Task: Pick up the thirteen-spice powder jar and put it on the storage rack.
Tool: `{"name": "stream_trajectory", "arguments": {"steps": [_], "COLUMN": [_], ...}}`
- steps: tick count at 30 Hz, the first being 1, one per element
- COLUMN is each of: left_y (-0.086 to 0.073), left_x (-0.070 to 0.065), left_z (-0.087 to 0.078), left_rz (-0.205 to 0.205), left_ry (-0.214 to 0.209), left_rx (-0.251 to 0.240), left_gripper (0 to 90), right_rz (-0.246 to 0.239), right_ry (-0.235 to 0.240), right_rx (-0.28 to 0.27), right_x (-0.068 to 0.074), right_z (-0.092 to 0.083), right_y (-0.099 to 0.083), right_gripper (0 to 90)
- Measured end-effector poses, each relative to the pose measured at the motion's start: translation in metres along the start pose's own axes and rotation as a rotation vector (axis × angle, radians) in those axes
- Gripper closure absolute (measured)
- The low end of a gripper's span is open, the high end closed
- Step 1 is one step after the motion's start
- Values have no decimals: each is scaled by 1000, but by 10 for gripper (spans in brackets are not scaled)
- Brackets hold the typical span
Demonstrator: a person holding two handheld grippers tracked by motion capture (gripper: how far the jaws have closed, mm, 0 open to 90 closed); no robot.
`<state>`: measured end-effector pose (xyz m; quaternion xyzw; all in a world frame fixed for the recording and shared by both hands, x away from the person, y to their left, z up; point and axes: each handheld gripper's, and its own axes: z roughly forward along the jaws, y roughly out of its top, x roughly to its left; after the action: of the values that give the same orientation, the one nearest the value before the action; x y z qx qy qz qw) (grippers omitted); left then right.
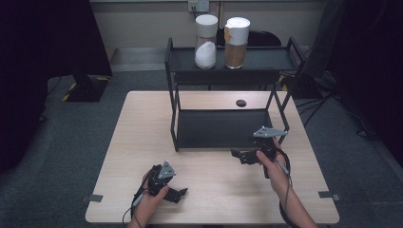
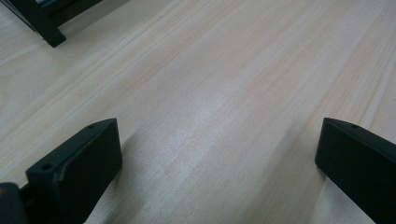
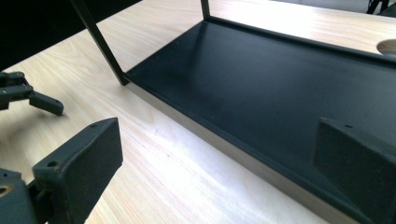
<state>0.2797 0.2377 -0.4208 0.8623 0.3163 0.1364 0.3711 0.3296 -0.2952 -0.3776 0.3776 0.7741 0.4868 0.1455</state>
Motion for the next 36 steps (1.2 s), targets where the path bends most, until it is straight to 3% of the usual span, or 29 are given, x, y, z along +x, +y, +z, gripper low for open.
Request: {"name": "stream_trajectory", "arguments": {"steps": [15,29,36], "left_y": [0,0,0], "left_x": [0,0,0], "left_z": [0,0,0], "left_rz": [0,0,0], "left_ry": [0,0,0], "left_rx": [-1,-1,0], "left_gripper": [0,0,0], "right_rz": [-15,-64,-55], "right_ry": [-1,-14,-24], "right_rx": [34,71,75], "right_x": [-4,1,0], "right_z": [-17,-30,-35], "right_y": [-31,-45,-56], "right_gripper": [10,10,10]}}
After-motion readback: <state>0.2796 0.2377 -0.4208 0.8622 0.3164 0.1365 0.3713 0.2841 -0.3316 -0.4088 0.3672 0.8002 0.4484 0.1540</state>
